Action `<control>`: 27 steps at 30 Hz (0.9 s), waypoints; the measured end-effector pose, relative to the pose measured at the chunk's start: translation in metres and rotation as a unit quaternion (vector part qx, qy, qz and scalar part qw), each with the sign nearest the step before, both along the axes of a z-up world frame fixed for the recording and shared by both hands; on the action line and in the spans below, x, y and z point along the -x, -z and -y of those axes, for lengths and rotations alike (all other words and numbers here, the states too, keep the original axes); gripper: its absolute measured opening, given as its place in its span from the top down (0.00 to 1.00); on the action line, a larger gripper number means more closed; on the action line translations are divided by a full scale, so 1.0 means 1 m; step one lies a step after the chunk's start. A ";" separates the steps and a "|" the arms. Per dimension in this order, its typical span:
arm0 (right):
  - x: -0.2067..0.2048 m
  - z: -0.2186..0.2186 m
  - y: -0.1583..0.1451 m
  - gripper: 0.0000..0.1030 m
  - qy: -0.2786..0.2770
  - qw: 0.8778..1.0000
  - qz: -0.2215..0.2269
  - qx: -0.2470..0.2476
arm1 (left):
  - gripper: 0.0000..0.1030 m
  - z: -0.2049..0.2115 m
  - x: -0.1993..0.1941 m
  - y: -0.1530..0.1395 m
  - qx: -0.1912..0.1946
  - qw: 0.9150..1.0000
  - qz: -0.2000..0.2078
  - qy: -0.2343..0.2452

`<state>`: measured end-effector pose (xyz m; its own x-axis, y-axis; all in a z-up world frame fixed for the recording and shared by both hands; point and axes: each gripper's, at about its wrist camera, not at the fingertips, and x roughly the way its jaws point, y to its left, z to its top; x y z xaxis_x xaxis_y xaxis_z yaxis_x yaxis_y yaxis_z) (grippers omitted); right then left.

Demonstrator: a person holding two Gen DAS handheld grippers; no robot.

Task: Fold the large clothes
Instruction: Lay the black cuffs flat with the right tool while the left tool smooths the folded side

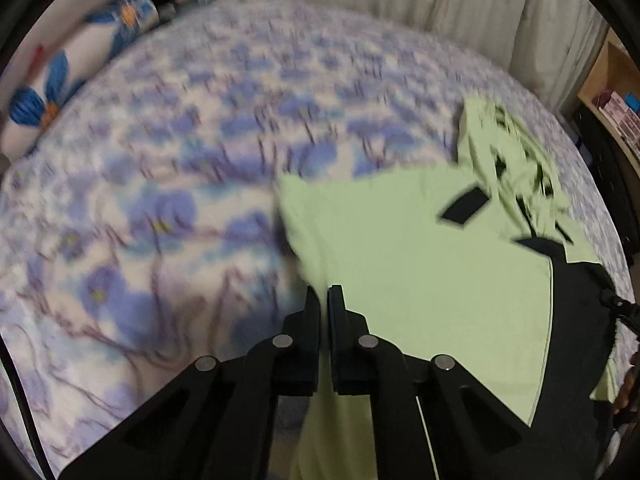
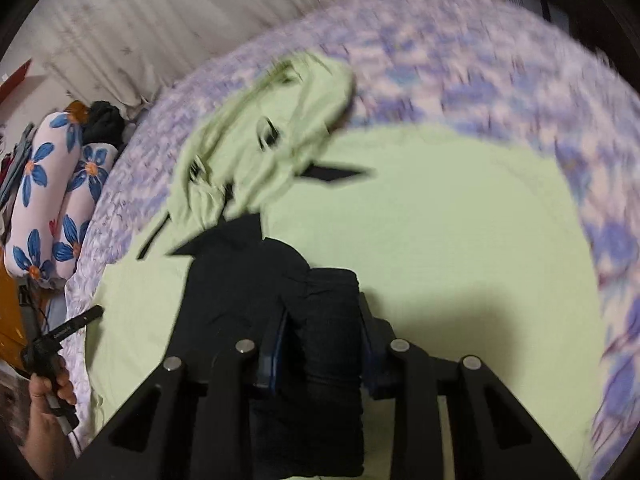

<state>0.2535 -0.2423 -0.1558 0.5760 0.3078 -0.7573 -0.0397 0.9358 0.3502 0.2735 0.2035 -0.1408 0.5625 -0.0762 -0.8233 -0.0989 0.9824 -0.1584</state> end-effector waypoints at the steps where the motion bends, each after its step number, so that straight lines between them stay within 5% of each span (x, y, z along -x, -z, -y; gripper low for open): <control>1: -0.002 -0.001 -0.004 0.72 0.000 1.000 0.014 0.002 | 0.98 -0.001 0.000 -0.003 0.002 1.000 0.009 -0.005; 5: -0.016 0.000 0.000 0.72 0.015 0.999 0.023 0.022 | 0.99 -0.001 -0.007 0.000 -0.007 1.000 0.011 -0.023; 11: -0.029 0.004 0.035 0.65 0.024 0.997 -0.064 0.033 | 0.98 0.009 -0.010 0.013 -0.057 0.998 -0.010 -0.018; 14: -0.016 0.010 0.022 0.65 0.036 0.997 -0.054 0.038 | 0.92 0.014 -0.001 0.000 -0.063 0.998 -0.006 -0.015; 17: 0.008 0.008 -0.001 0.63 0.049 0.996 -0.021 0.067 | 0.74 0.026 0.013 -0.021 -0.067 0.998 0.012 -0.004; 23: 0.046 -0.038 -0.022 0.55 -0.008 0.997 0.017 0.071 | 0.52 0.073 0.052 -0.051 0.002 0.998 0.051 0.033; 27: 0.061 -0.090 -0.018 0.55 -0.062 0.995 0.022 0.078 | 0.52 0.113 0.069 -0.035 0.051 0.997 0.043 0.045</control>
<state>0.1925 -0.1525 -0.1379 0.5752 0.2589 -0.7760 -0.1700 0.9657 0.1962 0.2041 0.0902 -0.1059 0.6180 -0.2104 -0.7575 0.0073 0.9650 -0.2620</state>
